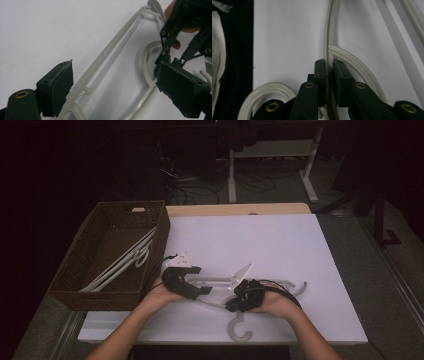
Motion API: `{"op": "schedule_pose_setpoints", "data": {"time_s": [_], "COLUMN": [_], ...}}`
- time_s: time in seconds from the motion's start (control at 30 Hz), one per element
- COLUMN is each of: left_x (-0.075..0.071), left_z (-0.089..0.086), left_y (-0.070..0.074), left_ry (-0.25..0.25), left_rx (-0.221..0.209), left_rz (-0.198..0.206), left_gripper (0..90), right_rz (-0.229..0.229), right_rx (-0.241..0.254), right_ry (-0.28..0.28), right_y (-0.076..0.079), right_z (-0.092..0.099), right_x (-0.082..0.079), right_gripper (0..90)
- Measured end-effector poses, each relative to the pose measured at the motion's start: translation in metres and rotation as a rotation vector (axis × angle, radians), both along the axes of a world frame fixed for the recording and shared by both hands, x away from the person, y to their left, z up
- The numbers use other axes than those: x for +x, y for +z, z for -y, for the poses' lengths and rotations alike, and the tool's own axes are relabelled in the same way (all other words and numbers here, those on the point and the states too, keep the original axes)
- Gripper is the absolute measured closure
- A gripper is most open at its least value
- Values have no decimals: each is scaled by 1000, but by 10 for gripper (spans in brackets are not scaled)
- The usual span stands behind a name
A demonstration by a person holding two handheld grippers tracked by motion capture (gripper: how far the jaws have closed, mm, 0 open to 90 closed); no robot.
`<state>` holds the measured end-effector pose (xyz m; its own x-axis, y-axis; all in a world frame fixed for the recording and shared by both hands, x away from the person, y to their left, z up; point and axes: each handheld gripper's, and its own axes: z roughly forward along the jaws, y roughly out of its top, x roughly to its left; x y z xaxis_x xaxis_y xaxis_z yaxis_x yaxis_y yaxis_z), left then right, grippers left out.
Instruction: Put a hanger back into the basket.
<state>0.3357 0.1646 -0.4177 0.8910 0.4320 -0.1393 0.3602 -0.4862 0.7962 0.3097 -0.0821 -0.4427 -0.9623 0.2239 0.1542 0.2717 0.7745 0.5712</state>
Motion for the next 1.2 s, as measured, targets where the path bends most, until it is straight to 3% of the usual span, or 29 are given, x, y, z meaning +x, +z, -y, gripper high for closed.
{"op": "schedule_pose_setpoints", "data": {"time_s": [0.13,0.17,0.27,0.37,0.5,0.67,0.8,1.03,1.2], "left_x": [0,0,-1,-1,-2,-4,-6,-8,-8], "left_z": [1,1,1,2,3,5,9,13,14], "left_y": [0,1,1,0,0,-1,-4,-6,-8], "left_ry": [-5,-9,-15,-24,-39,-66,-89,-116,-122], "left_rx": [1,1,4,9,9,17,37,52,56], "left_rz": [2,4,5,6,3,4,1,-3,-5], "left_gripper": [134,134,134,135,134,136,137,138,139], "right_rz": [1,6,13,37,78,148,179,174,148], "right_rx": [8,19,61,101,111,98,53,-15,-32], "right_ry": [-18,-31,-94,-182,-352,-523,-613,-704,-716], "right_y": [-3,-1,9,21,28,32,29,17,12], "right_z": [2,4,15,33,62,96,112,133,141], "right_x": [-6,-7,-7,-7,-5,-2,4,13,15], "right_gripper": [795,761,768,803,877,892,892,892,892]}}
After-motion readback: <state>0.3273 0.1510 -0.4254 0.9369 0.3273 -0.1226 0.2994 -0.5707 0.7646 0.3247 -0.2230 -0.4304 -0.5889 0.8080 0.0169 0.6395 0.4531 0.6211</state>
